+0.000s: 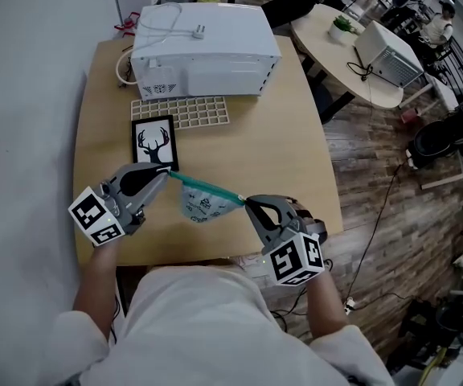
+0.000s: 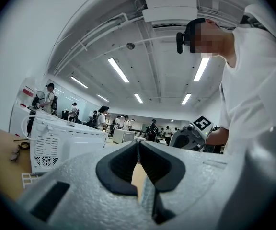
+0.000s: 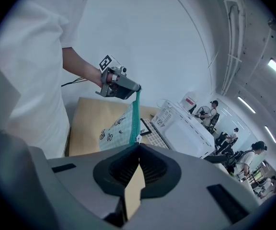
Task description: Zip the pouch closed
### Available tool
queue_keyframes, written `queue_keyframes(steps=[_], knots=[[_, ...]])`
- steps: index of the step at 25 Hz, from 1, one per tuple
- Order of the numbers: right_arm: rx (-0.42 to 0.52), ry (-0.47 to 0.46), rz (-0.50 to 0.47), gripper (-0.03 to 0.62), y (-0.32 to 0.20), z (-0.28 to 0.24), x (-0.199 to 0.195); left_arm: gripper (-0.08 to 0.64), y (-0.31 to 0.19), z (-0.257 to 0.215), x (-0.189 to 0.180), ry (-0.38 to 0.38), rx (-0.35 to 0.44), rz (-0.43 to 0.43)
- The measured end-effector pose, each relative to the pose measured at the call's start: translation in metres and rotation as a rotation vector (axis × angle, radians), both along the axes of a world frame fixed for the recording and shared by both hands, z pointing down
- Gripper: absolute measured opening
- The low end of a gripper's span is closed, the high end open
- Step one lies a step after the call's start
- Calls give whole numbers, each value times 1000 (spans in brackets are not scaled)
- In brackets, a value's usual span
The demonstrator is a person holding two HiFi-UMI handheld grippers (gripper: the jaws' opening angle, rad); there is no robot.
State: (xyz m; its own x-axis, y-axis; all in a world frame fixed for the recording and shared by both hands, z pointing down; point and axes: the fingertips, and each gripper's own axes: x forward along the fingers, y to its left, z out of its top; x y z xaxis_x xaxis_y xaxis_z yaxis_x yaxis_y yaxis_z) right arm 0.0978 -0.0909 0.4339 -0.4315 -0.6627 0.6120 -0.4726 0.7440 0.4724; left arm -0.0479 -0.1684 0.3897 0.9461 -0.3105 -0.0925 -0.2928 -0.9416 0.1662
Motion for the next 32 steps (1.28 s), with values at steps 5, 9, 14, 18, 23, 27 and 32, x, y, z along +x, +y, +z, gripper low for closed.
queue_keyframes(steps=[5,9,14,18,23,27,32], knots=[[-20,-17,33,6,9,10,10,25,11,7,11,1,-22,3],[-26,-38,62,8,14,14,19,25,20,8,19,0,-26,-2],[-24,-63,94,14,18,18,25,25,26,7,26,-2,-14,-14],[-8,-94,121,18,18,18,28,25,27,0,30,6,-3,-34],[23,-134,154,32,14,14,28,25,31,-13,29,13,27,-79],[46,-161,185,31,11,11,32,25,29,-15,19,7,29,-137],[37,-324,248,3,4,5,43,25,21,-13,-2,-30,26,-225]])
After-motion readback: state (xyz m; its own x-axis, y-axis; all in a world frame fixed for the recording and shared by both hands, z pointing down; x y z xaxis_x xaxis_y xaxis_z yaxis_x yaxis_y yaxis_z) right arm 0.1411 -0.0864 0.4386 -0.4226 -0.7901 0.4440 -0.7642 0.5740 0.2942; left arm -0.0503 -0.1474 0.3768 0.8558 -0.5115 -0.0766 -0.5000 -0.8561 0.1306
